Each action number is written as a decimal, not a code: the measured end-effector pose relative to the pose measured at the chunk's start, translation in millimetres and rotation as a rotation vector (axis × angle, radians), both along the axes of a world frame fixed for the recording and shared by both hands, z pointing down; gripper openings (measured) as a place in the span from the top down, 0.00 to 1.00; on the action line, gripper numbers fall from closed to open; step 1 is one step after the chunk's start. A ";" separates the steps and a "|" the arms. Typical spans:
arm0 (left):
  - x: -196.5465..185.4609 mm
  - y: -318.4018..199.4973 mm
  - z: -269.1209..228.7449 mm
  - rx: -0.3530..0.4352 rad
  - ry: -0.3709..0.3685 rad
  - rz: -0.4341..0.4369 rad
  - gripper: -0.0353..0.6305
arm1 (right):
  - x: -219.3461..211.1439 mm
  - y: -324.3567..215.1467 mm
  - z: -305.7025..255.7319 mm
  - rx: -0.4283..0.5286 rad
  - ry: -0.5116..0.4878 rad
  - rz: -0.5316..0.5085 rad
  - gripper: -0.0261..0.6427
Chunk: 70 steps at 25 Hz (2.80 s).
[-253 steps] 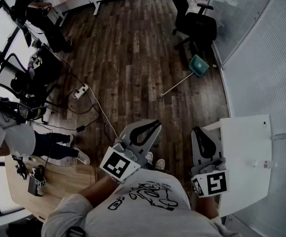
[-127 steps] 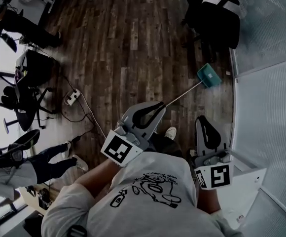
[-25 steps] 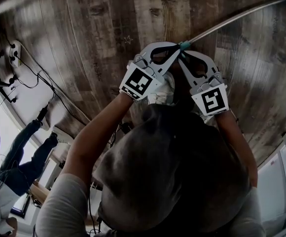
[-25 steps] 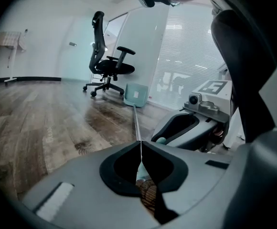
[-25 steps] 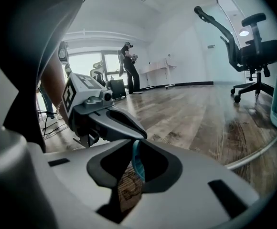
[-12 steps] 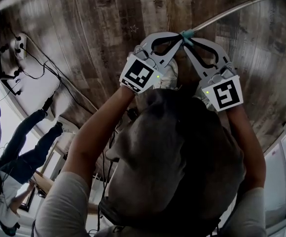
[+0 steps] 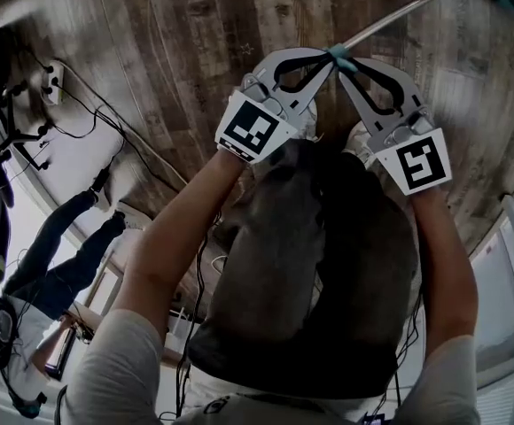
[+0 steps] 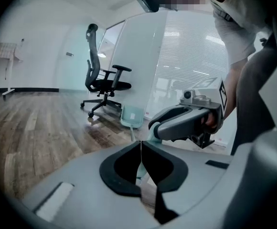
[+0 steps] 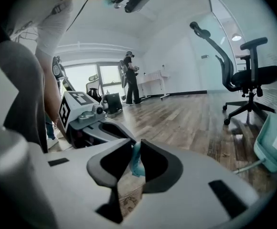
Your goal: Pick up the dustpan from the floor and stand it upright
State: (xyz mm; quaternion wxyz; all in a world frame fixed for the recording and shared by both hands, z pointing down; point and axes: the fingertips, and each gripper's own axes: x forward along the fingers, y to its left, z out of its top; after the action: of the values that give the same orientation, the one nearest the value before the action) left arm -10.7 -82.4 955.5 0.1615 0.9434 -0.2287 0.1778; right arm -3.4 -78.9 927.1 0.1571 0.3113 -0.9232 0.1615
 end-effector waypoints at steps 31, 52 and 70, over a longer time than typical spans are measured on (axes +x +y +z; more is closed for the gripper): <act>36.2 -32.4 -287.1 0.036 0.037 0.003 0.94 | 55.4 -43.5 -272.4 -0.139 -0.215 0.131 0.86; 30.9 -57.6 -375.2 0.082 0.068 -0.028 0.94 | 58.1 -70.4 -349.4 -0.206 -0.376 0.177 0.85; 50.7 -59.7 -425.4 0.147 0.115 -0.032 0.94 | 72.5 -72.8 -387.5 -0.199 -0.437 0.161 0.84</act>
State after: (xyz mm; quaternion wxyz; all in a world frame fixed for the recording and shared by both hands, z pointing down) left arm 40.1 -142.1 530.1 0.1079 0.9575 -0.2466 0.1033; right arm 69.0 -151.7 539.6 -0.0295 0.3247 -0.8870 0.3270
